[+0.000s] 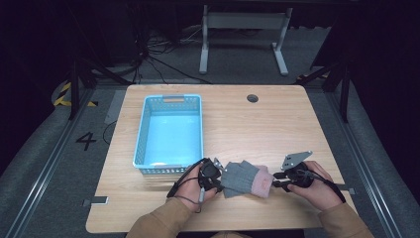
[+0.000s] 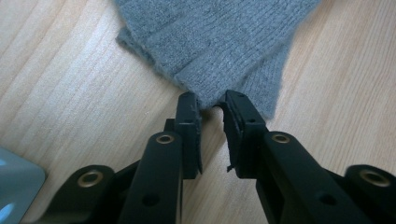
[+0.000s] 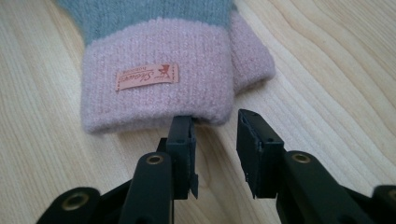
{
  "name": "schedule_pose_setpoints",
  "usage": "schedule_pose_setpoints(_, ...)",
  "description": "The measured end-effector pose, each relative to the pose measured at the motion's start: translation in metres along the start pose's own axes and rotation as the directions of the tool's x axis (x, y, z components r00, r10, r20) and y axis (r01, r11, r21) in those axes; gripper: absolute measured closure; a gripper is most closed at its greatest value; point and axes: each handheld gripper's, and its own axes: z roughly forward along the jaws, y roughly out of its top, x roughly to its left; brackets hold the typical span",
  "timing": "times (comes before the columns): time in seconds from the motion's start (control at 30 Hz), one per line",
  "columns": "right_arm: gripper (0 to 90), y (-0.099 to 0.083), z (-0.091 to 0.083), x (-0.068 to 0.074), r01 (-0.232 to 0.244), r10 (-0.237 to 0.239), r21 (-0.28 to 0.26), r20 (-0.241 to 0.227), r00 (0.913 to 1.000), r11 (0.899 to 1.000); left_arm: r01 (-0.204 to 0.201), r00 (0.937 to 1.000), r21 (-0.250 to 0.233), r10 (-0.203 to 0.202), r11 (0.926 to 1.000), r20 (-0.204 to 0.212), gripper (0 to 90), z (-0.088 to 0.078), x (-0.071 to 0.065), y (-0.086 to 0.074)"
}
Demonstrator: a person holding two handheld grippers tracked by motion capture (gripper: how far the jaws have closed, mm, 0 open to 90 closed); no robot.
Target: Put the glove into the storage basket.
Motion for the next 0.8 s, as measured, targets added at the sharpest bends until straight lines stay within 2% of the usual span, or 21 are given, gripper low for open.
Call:
schedule_pose_setpoints(0.1,68.8,0.002,0.0,0.001,0.009,-0.009,-0.013,-0.011,0.9999,1.0,-0.015,0.9999,0.002,0.015,0.9999,-0.009,82.1,-0.002,0.0,0.001)
schedule_pose_setpoints(0.13,71.5,0.003,0.001,0.003,0.022,-0.022,-0.009,-0.002,0.9998,1.0,-0.02,0.9997,0.004,0.02,0.9998,-0.013,86.3,-0.002,-0.001,0.001)
schedule_pose_setpoints(0.17,71.5,0.003,0.001,0.003,0.022,-0.022,-0.009,-0.002,0.9998,1.0,-0.022,0.9996,0.006,0.022,0.9997,-0.016,86.3,-0.002,-0.001,0.002)
schedule_pose_setpoints(0.27,83.6,0.004,0.001,0.005,0.026,-0.026,-0.001,0.011,0.9996,1.0,-0.03,0.9991,0.009,0.031,0.9995,-0.028,88.8,-0.003,-0.003,0.002)
schedule_pose_setpoints(0.33,86.1,0.006,-0.004,0.006,0.023,-0.023,-0.02,0.027,0.9994,1.0,-0.034,0.999,0.007,0.034,0.9994,-0.028,89.3,-0.006,-0.004,0.003)
schedule_pose_setpoints(0.53,86.5,0.01,-0.02,0.005,-0.013,0.016,-0.079,0.037,0.9992,0.997,-0.053,0.9982,-0.037,0.052,0.9979,-0.029,89.5,-0.022,-0.01,0.003)
schedule_pose_setpoints(0.7,86.5,0.015,-0.023,-0.001,-0.025,0.031,-0.118,0.055,0.998,0.993,-0.069,0.9974,-0.054,0.068,0.9961,-0.023,89.5,-0.034,-0.017,0.001)
schedule_pose_setpoints(0.8,86.5,0.018,-0.022,-0.003,-0.028,0.035,-0.124,0.055,0.9979,0.992,-0.077,0.9969,-0.053,0.076,0.9956,-0.019,89.5,-0.035,-0.02,0.001)
